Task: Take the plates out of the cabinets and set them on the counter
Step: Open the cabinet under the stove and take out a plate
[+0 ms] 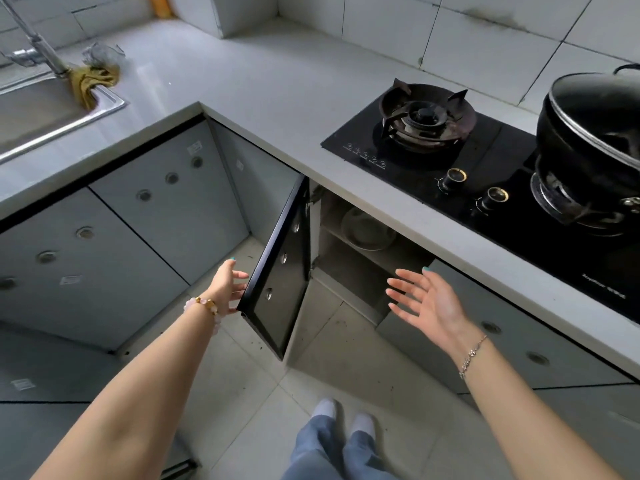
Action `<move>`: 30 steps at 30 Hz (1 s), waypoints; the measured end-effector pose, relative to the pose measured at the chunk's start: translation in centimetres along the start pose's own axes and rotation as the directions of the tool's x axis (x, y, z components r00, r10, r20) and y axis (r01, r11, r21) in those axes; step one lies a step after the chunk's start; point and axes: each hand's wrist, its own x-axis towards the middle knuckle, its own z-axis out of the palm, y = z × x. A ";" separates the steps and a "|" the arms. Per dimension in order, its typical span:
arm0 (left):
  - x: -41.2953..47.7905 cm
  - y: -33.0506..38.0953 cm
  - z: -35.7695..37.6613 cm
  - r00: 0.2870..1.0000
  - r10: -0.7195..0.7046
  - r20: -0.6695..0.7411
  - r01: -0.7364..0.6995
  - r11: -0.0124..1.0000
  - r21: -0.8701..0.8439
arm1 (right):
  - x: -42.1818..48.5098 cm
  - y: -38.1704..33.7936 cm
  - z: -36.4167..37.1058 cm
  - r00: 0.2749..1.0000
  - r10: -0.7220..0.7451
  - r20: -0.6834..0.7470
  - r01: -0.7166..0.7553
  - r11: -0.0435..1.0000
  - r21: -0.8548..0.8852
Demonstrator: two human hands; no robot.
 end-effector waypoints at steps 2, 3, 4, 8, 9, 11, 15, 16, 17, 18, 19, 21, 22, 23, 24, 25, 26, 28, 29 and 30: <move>0.1 0.3 -0.7 1.000 -0.020 0.008 0.020 1.000 -0.004 | 0.0 0.0 0.1 1.000 0.002 0.009 -0.002 1.000 -0.004; 0.2 0.4 -1.1 1.000 -0.025 0.009 0.025 1.000 -0.002 | 0.1 0.1 0.2 1.000 0.003 0.014 -0.003 1.000 -0.006; 0.4 0.6 -1.5 1.000 -0.030 0.008 0.030 1.000 0.002 | 0.1 0.1 0.3 1.000 0.004 0.018 -0.004 1.000 -0.008; 0.8 0.9 -2.5 0.999 -0.043 -0.012 0.043 0.999 0.003 | 0.3 0.2 0.6 1.000 0.012 0.028 -0.012 1.000 -0.028; 0.8 0.8 -2.7 0.999 -0.046 -0.016 0.046 0.999 -0.002 | 0.3 0.3 0.7 0.999 0.018 0.032 -0.017 0.999 -0.034; 0.7 0.6 -2.9 0.999 -0.049 -0.005 0.049 0.999 0.000 | 0.4 0.5 0.9 0.999 0.028 0.042 -0.026 0.999 -0.044; 0.3 0.0 -2.7 0.998 -0.040 0.042 0.041 0.999 -0.014 | 0.6 0.8 1.2 0.998 0.043 0.055 -0.039 0.997 -0.062; 0.0 -0.2 -2.5 0.998 -0.037 0.049 0.038 0.999 -0.018 | 0.7 0.9 1.2 0.997 0.046 0.059 -0.043 0.997 -0.064; -0.2 -0.4 -2.4 0.998 -0.034 0.054 0.036 0.999 -0.024 | 0.7 1.0 1.3 0.997 0.049 0.065 -0.045 0.997 -0.063; -0.5 -0.5 -2.2 0.998 -0.030 0.060 0.032 0.999 -0.036 | 0.8 1.1 1.3 0.996 0.051 0.072 -0.047 0.997 -0.061; -0.6 -0.6 -2.0 0.998 -0.025 0.066 0.028 0.998 -0.048 | 0.8 1.2 1.3 0.995 0.053 0.080 -0.048 0.997 -0.060; -0.9 -1.0 -1.8 0.997 -0.019 0.073 0.024 0.997 -0.076 | 0.8 1.4 1.3 0.994 0.061 0.091 -0.055 0.997 -0.061; -1.0 -1.2 -1.6 0.997 -0.008 0.070 0.015 0.996 -0.089 | 0.8 1.5 1.3 0.993 0.066 0.094 -0.060 0.996 -0.063; -1.3 -1.3 -1.3 0.998 0.013 0.054 -0.008 0.996 -0.089 | 0.7 1.6 1.3 0.993 0.071 0.097 -0.064 0.996 -0.065; -1.7 -1.5 -0.8 0.998 0.057 0.014 -0.056 0.996 -0.072 | 0.7 1.7 1.2 0.992 0.074 0.098 -0.067 0.995 -0.069; -2.1 -1.7 -0.3 0.990 0.128 -0.051 -0.131 0.990 -0.050 | 0.7 1.8 1.1 0.992 0.076 0.099 -0.069 0.995 -0.073; -2.5 -2.0 0.3 0.969 0.215 -0.125 -0.221 0.975 -0.036 | 0.7 1.8 0.9 0.992 0.079 0.100 -0.071 0.995 -0.077; -3.1 -2.8 1.6 0.911 0.355 -0.209 -0.363 0.932 0.002 | 0.7 1.9 0.5 0.991 0.085 0.105 -0.078 0.994 -0.073; -3.5 -3.2 2.2 0.887 0.406 -0.219 -0.406 0.913 0.044 | 0.6 2.0 0.3 0.990 0.088 0.108 -0.081 0.994 -0.070; -4.0 -3.6 2.8 0.865 0.450 -0.222 -0.439 0.893 0.099 | 0.6 2.0 0.0 0.990 0.090 0.108 -0.083 0.994 -0.068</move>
